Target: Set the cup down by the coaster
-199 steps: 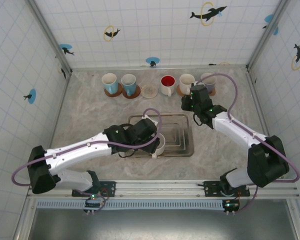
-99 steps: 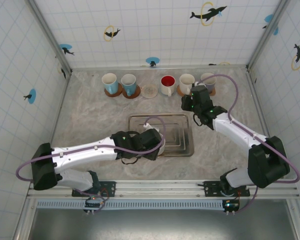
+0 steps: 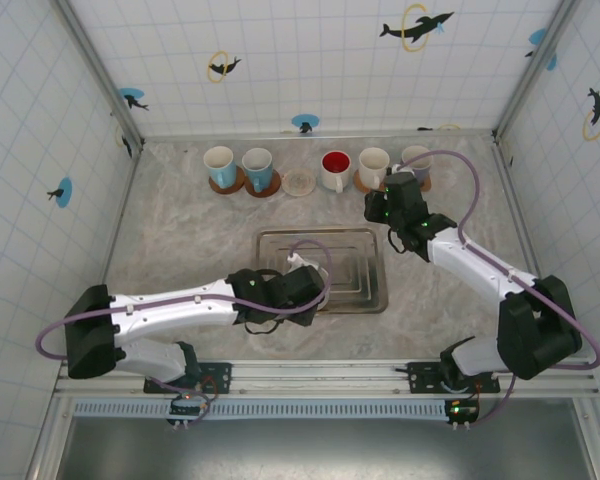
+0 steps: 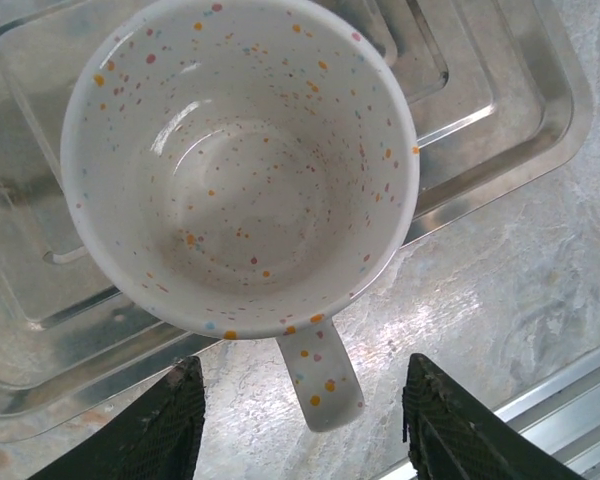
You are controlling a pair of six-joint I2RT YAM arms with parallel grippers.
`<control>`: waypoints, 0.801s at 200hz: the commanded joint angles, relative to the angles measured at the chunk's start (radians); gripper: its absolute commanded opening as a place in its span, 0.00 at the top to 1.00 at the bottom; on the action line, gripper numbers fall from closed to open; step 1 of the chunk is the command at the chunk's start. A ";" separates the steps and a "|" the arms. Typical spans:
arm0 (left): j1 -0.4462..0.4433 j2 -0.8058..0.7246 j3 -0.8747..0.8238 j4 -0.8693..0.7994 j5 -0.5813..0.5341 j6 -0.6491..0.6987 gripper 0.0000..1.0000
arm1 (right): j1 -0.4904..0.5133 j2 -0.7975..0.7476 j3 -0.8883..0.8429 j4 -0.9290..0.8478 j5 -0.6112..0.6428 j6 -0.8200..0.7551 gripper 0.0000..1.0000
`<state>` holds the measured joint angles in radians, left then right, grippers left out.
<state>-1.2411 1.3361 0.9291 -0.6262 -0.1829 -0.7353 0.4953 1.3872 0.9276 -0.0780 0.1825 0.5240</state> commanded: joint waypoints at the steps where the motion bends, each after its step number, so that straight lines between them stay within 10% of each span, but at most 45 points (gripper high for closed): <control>1: -0.008 0.021 -0.017 0.018 0.010 -0.010 0.48 | -0.007 -0.037 -0.024 0.034 0.011 0.007 0.50; 160: -0.008 0.122 -0.045 0.070 -0.033 -0.013 0.61 | -0.010 -0.010 -0.021 0.044 -0.007 0.014 0.50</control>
<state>-1.2430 1.4403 0.8959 -0.5655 -0.1963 -0.7422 0.4892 1.3823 0.9184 -0.0772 0.1776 0.5320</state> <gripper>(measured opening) 0.393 0.501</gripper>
